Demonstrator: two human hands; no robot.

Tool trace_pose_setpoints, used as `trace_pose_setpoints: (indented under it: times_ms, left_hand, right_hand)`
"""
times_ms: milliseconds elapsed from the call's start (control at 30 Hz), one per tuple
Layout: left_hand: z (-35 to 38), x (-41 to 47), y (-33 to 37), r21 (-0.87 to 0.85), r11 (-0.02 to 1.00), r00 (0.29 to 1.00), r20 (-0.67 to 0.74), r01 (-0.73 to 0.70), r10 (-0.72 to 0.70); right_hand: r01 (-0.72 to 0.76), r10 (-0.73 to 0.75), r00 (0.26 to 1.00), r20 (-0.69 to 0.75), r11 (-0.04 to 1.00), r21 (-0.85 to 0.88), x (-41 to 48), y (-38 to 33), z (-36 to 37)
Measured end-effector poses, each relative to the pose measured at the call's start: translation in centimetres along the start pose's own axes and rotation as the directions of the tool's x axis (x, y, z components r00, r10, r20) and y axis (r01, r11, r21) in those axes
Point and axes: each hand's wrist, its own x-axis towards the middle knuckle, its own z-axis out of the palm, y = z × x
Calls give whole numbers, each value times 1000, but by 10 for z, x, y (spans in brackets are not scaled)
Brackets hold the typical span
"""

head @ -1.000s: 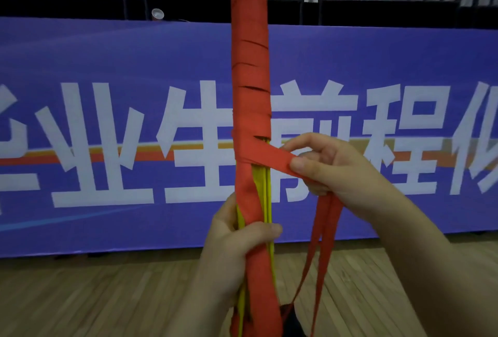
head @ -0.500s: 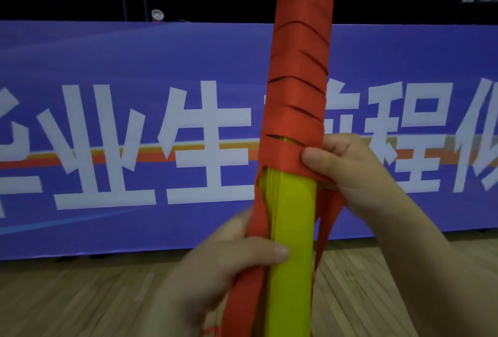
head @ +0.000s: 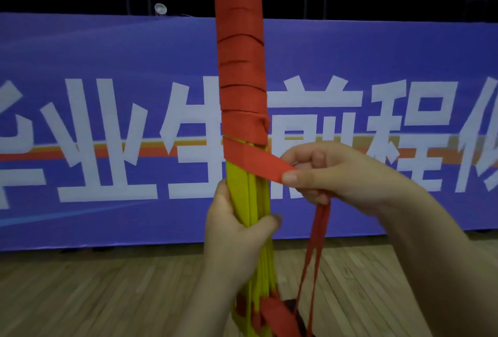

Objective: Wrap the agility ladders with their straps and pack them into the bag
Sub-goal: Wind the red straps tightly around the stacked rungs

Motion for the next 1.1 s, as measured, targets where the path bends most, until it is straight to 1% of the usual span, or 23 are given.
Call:
trace_pose_setpoints:
  times_ms: [67,133,167,200,233,267,300,333,400,433,467,500,533,567,633,667,700,733,800,867,933,1000,1100]
  left_hand:
    - [-7,-1,4,-227,972,993,112,54,-29]
    - [-12,-2,3,-461,861,937,345,213,-47]
    - [-13,-3,3,-539,780,862,507,319,-2]
    - [-13,-2,2,-569,699,746,662,434,76]
    - [-13,-1,1,-552,640,615,774,535,152]
    - [-13,0,1,-514,621,518,833,593,195]
    - [-15,1,-1,-491,622,480,853,610,202]
    - [-16,2,0,-469,619,470,865,631,176]
    - [-25,4,10,-378,653,513,858,657,-20]
    - [-33,6,11,-330,719,607,779,611,-158]
    - [-40,8,13,-246,807,705,656,537,-269]
    - [-44,8,17,-123,902,787,547,414,-287]
    - [-42,5,24,44,970,850,474,239,-231]
    - [-35,0,33,246,967,899,406,68,-166]
    - [-12,-8,31,605,786,972,232,-127,-22]
    - [1,-10,24,699,703,988,151,-129,31]
    - [11,-13,15,728,680,996,82,-88,41]
    - [18,-12,10,681,732,999,30,-31,15]
    - [23,-7,2,442,896,999,-4,42,-45]
    - [20,-6,-4,256,962,995,12,92,-98]
    - [13,-7,-2,95,991,993,61,96,-102]
    - [8,-8,4,-62,988,981,145,140,-130]
    - [2,-10,11,-234,946,946,287,223,-152]
  right_hand:
    - [90,-87,996,-30,990,106,3,8,-1]
    - [160,-150,986,-72,972,170,9,12,5]
    - [183,-175,983,-54,963,198,12,13,9]
    - [201,-204,979,-14,953,226,14,13,12]
    - [221,-237,971,32,940,260,16,11,15]
    - [238,-269,960,72,926,295,16,10,16]
    - [252,-294,951,90,913,322,15,8,15]
    - [266,-314,945,94,902,339,14,6,15]
    - [293,-323,946,34,893,342,9,4,15]
    - [300,-305,952,-37,897,324,7,2,15]
    - [303,-279,952,-123,907,293,5,1,15]
    - [297,-246,945,-217,923,244,3,-2,15]
    - [286,-226,927,-300,943,172,3,-2,14]
    - [264,-213,904,-371,960,92,4,-4,13]
    - [139,-193,853,-486,980,-145,6,-4,15]
    - [72,-195,829,-524,967,-245,8,-5,17]
    - [11,-189,816,-546,950,-313,9,-6,19]
    - [-26,-184,813,-553,937,-349,9,-8,21]
    - [-22,-152,862,-484,942,-335,6,-9,19]
    - [-14,-71,953,-294,961,-276,-1,-12,13]
    - [9,-33,995,-95,971,-239,-8,-14,8]
    - [35,-40,999,-32,987,-157,-9,-11,2]
    - [37,-42,997,65,997,71,-5,-5,-1]
